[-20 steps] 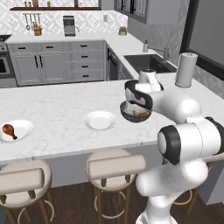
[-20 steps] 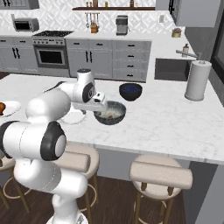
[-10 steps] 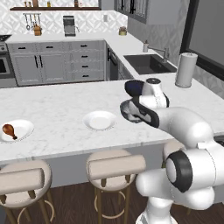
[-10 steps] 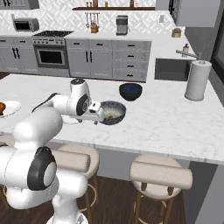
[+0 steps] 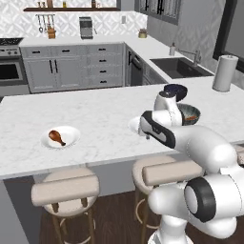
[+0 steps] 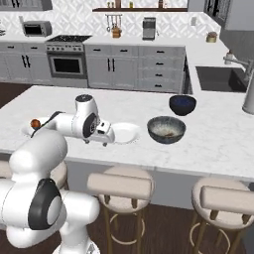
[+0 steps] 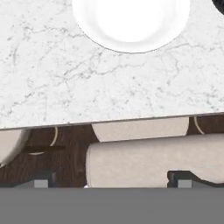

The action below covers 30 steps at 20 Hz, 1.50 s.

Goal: Pick the chicken drumstick and carrot from their plates and place them in the bowl. Then put the bowl in the fridge.

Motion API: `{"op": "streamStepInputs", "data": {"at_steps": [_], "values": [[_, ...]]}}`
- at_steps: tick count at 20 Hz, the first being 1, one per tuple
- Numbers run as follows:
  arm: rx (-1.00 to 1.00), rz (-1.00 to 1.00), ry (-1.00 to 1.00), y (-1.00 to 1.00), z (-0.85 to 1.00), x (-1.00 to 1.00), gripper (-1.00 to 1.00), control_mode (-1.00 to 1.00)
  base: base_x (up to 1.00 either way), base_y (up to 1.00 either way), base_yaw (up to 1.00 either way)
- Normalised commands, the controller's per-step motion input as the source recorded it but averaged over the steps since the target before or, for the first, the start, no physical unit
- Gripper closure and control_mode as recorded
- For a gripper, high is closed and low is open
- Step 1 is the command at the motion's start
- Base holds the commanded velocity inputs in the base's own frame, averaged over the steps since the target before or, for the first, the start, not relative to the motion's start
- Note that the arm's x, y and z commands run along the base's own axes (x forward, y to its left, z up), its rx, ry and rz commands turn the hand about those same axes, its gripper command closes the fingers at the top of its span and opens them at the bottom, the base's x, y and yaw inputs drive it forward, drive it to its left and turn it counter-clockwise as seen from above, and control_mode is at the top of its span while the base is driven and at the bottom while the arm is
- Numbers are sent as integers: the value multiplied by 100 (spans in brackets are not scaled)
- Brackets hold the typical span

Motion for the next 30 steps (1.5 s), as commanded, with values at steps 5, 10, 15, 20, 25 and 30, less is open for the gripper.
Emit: {"op": "streamStepInputs", "data": {"at_steps": [5, 10, 15, 20, 25, 30], "values": [[0, 0, 0, 0, 0, 0, -100, 100, 38, 54, -7], [0, 0, 0, 0, 0, 0, -100, 100, 39, 30, -6], [0, -1, 3, 0, -3, 0, -100, -100, 0, -3, -3], [0, 21, 8, 70, -2, 6, -100, -100, 0, 0, 0], [0, 41, 0, 100, 3, 52, -100, -100, 0, 0, 0], [0, 41, 0, 100, 0, 46, -100, -100, 0, 0, 0]]}}
